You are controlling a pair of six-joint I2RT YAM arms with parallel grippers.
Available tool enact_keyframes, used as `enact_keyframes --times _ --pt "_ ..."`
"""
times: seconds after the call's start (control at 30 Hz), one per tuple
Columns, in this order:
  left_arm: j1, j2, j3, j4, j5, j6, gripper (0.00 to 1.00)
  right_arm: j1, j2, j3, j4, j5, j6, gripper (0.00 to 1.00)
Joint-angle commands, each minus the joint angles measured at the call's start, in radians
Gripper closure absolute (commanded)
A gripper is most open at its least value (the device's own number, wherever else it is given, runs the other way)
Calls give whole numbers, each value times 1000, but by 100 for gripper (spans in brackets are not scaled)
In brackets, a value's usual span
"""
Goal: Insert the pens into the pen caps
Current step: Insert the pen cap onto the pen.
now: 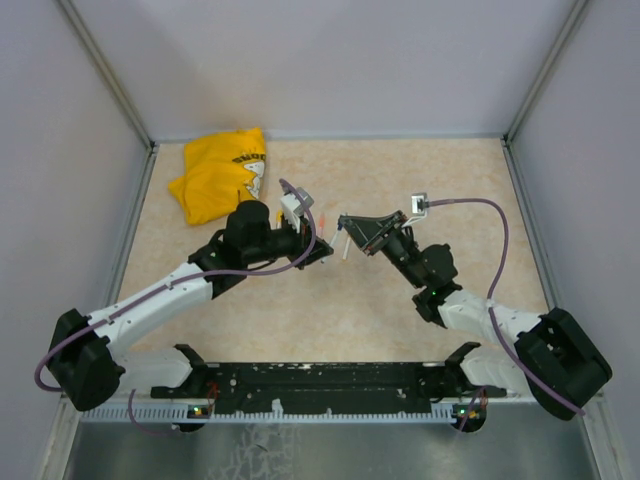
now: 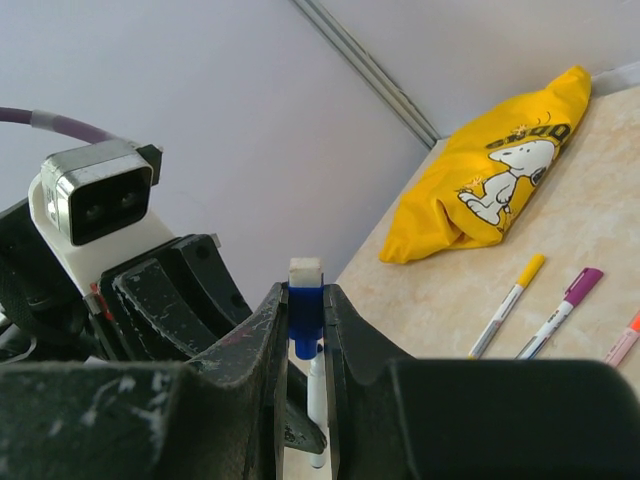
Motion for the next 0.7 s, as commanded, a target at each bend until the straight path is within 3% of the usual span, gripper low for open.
enact_keyframes --times 0.0,0.67 --pt "-5 -27 2 51 -3 -3 100 -6 0 13 44 42 -3 95" --pt "-7 -24 3 49 -2 -4 100 -6 -11 81 -11 74 -28 96"
